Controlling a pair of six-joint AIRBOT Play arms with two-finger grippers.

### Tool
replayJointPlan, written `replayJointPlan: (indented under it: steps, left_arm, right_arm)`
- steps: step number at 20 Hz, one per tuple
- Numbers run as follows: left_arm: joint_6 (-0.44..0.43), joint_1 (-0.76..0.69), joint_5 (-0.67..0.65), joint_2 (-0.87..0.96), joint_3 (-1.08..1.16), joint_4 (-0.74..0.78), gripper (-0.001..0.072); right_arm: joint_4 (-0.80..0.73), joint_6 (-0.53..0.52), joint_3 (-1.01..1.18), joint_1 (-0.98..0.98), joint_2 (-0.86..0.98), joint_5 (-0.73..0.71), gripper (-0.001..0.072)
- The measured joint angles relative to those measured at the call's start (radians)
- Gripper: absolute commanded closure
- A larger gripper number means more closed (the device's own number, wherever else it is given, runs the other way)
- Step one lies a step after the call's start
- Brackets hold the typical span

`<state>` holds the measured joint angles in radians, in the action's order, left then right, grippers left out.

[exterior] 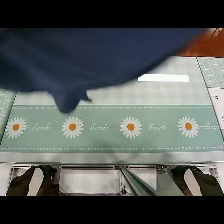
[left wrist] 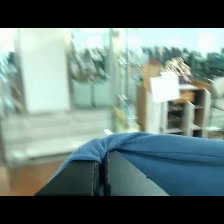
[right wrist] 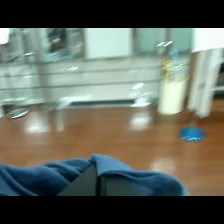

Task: Fold the shirts.

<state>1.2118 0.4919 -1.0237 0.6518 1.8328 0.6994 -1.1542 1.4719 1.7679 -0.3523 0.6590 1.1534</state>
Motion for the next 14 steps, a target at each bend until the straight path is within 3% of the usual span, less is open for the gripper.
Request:
replayJointPlan:
  steps: [3,9,14]
  left_arm:
    - [0.019,-0.057,-0.024,-0.057,0.025,0.116,0.0689]
    - [0.106,-0.317,-0.132,-0.115,0.019,0.428,0.0688]
    - [0.160,-0.397,-0.191,-0.105,-0.219,0.521,0.0688]
  right_arm:
    - [-0.072,0.021,0.006,0.000,-0.098,0.060,0.0686]
    - [-0.133,0.060,0.006,0.000,-0.208,0.239,0.0686]
    - [-0.148,0.082,-0.101,0.000,-0.229,0.382,0.0686]
